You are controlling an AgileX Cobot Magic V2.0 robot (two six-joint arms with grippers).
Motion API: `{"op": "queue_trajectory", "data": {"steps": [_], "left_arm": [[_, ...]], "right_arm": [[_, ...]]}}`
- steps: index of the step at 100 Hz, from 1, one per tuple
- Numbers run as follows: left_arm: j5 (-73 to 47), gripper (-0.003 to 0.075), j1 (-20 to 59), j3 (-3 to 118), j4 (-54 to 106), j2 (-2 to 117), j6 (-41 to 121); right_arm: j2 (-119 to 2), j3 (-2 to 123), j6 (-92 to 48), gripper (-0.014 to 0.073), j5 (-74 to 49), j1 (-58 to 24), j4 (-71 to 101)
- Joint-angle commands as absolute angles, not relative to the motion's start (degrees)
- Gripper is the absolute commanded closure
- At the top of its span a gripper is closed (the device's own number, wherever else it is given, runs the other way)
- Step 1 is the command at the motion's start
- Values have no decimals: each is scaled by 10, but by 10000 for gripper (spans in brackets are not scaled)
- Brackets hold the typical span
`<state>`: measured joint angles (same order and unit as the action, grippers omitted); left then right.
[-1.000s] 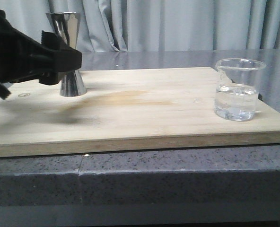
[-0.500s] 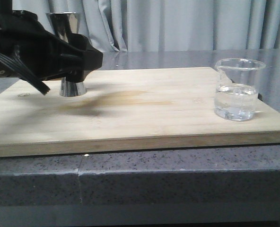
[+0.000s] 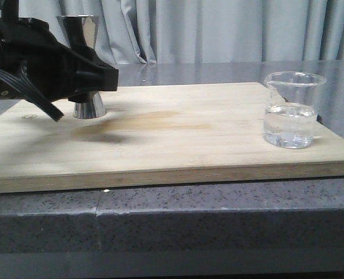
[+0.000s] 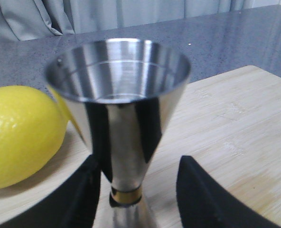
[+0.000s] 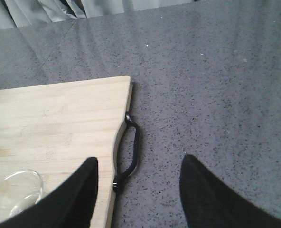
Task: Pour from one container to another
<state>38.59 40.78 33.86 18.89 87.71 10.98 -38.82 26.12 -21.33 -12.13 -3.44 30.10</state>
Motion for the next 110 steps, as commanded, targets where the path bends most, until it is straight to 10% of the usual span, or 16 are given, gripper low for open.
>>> {"op": "queue_trajectory", "data": {"steps": [1,33,110], "left_arm": [[429,491,412,355,184,863,103],[429,739,412,355,184,863,103],[355,739,412,407,184,784,103]], "right_arm": [[-390,281,-219,244,-80,-36,301],[-390,281,-219,248,-82,-36,301],[-389,209,-280,246,26,-237,293]]}}
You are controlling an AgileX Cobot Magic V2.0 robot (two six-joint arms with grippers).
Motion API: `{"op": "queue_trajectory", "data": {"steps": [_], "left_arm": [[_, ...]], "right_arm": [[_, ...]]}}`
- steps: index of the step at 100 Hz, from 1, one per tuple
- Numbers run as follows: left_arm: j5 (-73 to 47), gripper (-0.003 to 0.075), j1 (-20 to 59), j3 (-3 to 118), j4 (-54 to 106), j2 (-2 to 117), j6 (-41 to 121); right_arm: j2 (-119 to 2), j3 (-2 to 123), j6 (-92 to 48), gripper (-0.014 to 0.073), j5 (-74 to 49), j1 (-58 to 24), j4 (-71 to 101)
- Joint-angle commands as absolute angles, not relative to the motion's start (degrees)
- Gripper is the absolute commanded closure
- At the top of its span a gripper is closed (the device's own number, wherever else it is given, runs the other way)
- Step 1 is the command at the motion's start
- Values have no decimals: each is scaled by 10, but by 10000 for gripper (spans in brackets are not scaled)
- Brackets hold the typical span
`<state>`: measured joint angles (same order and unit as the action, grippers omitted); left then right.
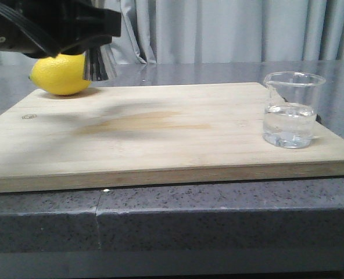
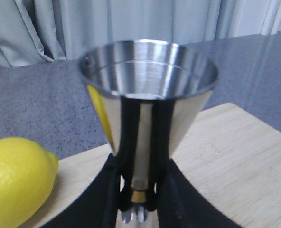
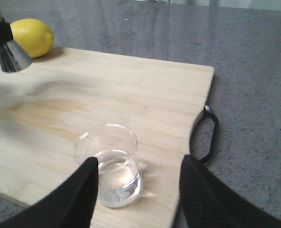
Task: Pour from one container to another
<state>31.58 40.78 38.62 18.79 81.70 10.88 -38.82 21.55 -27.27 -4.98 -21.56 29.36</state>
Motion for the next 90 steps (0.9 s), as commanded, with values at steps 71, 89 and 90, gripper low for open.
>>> {"op": "queue_trajectory", "data": {"steps": [71,89,90], "left_arm": [[355,739,412,407,184,762,103],[355,739,412,407,184,762,103],[355,739,412,407,184,762,103]], "right_arm": [[-496,172,-280,120,148,-304,295],[-527,172,-280,120,213,-355,294],[-529,172,-280,120,216,-358,294]]}}
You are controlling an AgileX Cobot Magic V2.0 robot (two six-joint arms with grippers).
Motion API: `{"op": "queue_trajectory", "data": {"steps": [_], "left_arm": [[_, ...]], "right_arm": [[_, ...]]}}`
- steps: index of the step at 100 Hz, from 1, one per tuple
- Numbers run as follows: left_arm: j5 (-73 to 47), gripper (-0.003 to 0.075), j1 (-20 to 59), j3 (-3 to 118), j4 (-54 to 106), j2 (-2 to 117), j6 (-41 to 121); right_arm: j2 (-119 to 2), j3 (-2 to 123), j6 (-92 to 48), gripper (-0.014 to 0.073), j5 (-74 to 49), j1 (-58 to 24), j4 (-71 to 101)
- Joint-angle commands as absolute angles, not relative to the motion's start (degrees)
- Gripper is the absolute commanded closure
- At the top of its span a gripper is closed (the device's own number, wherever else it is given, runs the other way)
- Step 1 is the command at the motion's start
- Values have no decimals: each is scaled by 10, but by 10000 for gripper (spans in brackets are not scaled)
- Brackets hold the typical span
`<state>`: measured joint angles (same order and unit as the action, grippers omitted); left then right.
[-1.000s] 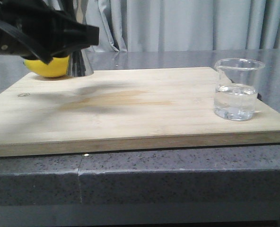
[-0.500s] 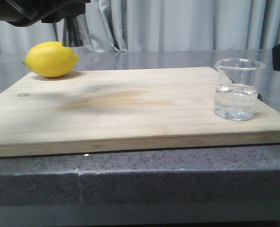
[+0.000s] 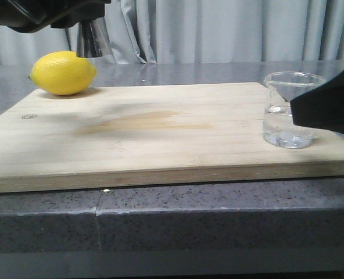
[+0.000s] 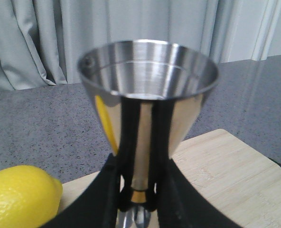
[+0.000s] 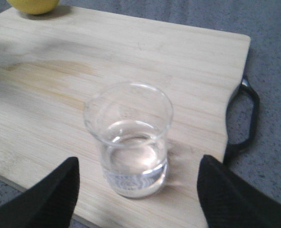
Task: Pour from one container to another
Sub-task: 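Reach the right gripper to the glass beaker and close around it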
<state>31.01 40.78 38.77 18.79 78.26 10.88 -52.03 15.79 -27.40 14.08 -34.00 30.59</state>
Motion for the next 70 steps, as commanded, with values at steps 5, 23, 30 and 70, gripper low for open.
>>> {"op": "queue_trajectory", "data": {"steps": [5,23,30,70], "left_arm": [[355,739,412,407,184,762,103],[355,739,412,407,184,762,103],[355,739,412,407,184,762,103],[355,739,412,407,184,762,103]], "right_arm": [[-538,172,-280,120,235,-368,293],[-582,172,-280,120,288,-379,289],[-600,172,-280,120,308,-379,286],[-643,172,-275,121,357,-379,280]]}}
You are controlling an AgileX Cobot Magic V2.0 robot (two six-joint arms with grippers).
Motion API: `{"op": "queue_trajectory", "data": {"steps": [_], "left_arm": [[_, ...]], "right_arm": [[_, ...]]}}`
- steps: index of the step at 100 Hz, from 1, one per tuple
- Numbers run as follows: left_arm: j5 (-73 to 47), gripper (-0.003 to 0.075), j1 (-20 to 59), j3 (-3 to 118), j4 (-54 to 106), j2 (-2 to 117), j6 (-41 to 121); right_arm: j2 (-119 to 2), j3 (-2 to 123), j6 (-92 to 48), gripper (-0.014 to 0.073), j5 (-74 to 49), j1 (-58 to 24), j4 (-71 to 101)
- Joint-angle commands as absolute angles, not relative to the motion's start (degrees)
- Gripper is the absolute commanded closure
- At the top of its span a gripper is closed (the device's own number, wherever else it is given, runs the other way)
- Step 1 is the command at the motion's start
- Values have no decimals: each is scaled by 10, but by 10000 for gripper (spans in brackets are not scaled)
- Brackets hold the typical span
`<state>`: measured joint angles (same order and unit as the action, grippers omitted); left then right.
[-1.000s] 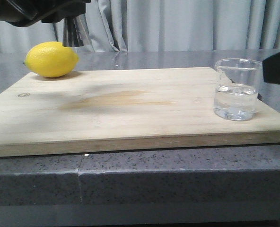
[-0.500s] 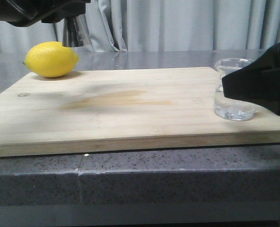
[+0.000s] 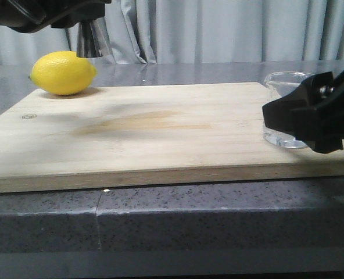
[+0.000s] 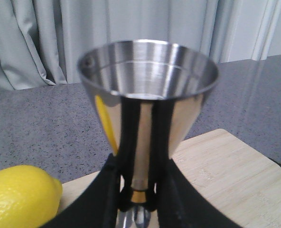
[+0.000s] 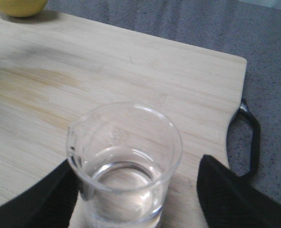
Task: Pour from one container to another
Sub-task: 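Reach the right gripper to the glass beaker and close around it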
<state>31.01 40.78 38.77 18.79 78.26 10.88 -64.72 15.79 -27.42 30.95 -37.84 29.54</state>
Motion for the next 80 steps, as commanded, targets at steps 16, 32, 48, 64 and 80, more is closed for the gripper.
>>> {"op": "queue_trajectory", "data": {"steps": [16,32,48,64,80], "left_arm": [[355,739,412,407,184,762,103],[355,739,412,407,184,762,103],[355,739,412,407,184,762,103],[355,739,412,407,184,762,103],[355,739,412,407,184,762,103]], "right_arm": [[-645,172,-275,121,358,-379,273],[-645,172,-275,123,358,-379,272],[-645,172,-275,123,359,-379,272],[-646,172,-275,123,370,-379,270],[-646,172,-274,123,375,-379,268]]}}
